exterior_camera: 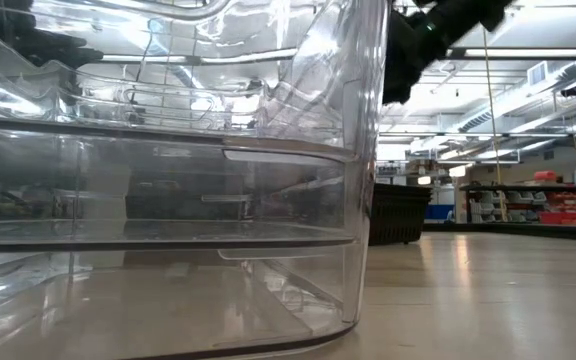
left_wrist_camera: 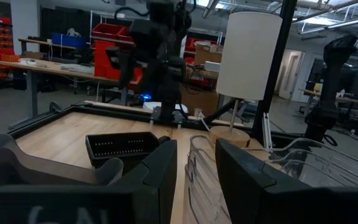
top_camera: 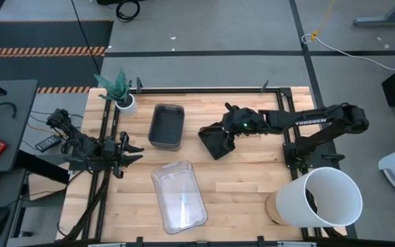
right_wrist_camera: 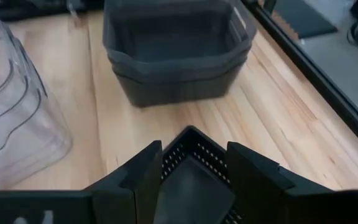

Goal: Stack baskets by color
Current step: Return to Home Position

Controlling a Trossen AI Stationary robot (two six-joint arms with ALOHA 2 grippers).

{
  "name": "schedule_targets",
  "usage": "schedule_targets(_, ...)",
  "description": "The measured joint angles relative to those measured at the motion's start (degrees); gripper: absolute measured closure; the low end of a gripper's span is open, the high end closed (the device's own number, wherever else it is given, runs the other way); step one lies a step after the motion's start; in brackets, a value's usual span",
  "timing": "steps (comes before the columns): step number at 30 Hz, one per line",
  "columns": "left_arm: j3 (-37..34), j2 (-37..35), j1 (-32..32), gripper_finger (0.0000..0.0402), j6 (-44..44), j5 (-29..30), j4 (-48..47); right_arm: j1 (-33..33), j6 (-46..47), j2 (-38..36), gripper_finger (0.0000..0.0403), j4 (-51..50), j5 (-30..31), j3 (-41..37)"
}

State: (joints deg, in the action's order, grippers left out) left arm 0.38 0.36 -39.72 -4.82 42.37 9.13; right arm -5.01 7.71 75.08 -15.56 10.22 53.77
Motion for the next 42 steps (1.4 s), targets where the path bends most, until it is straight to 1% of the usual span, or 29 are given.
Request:
schedule_targets(4, 0.0, 0.0, -0.01, 0.0285, 0.0, 0.0, 0.0, 0.19, -0.21, -3.42, 0.022, 11.03, 0.0, -8.71)
schedule_targets(8, 0.01, 0.0, 0.01, 0.0285, 0.0, 0.0, 0.01, 0.19, -0.67, -7.01, 0.022, 19.53, -0.08, -16.22)
schedule_targets(16, 0.01, 0.0, 0.0, 0.0285, 0.0, 0.0, 0.02, -0.05, -0.73, -13.81, 0.022, 38.25, -7.24, -28.8)
schedule_targets(19, 0.0, 0.0, -0.01, 0.0285, 0.0, 0.0, 0.02, 0.04, 1.57, -15.69, 0.022, 42.41, -7.48, -32.75)
schedule_targets(25, 0.01, 0.0, 0.0, 0.0285, 0.0, 0.0, 0.01, 0.04, 7.46, -18.54, 0.022, 45.46, -7.32, -39.09)
schedule_targets(28, 0.02, 0.0, -0.01, 0.0285, 0.0, 0.0, 0.0, 0.04, 9.16, -19.58, 0.022, 49.4, -7.32, -42.22)
schedule_targets(40, 0.01, 0.0, 0.01, 0.0285, 0.0, 0.0, 0.01, 0.02, 9.93, -20.08, 0.022, 69.49, -5.15, -52.97)
schedule_targets(42, 0.0, 0.0, 0.01, 0.0285, 0.02, 0.01, 0.01, 0.02, 9.8, -20.05, 0.022, 69.93, -4.33, -53.4)
